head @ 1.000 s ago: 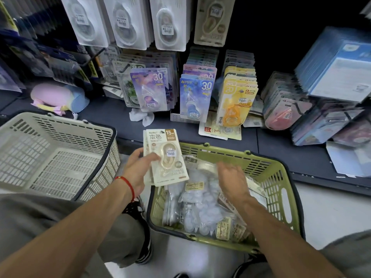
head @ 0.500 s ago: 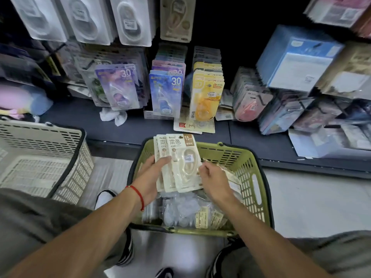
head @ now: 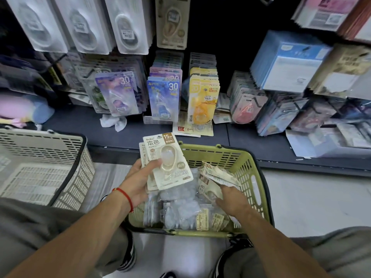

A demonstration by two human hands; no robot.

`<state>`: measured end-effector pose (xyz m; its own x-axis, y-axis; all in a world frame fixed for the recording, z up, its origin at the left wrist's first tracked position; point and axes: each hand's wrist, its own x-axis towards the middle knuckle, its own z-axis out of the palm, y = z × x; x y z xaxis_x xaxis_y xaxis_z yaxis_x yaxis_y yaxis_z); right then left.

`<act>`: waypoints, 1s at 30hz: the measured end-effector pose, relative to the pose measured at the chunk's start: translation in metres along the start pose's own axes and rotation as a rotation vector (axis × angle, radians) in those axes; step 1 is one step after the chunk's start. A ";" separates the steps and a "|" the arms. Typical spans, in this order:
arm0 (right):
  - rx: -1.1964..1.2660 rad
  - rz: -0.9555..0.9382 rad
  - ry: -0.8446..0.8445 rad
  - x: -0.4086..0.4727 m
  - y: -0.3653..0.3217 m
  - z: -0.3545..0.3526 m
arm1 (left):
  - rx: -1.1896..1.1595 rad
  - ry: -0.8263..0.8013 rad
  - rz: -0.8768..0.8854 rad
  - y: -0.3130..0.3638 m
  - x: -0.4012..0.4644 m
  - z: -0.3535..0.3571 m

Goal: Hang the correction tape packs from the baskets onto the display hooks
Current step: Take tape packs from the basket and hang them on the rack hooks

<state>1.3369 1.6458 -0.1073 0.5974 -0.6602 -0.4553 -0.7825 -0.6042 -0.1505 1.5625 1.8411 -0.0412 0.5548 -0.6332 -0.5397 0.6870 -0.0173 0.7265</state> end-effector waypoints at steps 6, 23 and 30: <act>0.634 0.060 0.266 -0.002 0.005 -0.096 | -0.010 -0.055 0.132 0.021 -0.002 0.008; 1.392 -0.524 0.120 -0.017 -0.149 -0.266 | 0.229 -0.235 0.555 0.187 -0.013 0.093; 1.248 -0.664 0.454 0.008 -0.189 -0.295 | 0.201 -0.109 0.679 0.218 -0.009 0.070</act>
<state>1.5412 1.6233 0.1765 0.7156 -0.6453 0.2673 0.1474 -0.2347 -0.9608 1.6751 1.7888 0.1517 0.7721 -0.6280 0.0974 0.1009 0.2726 0.9568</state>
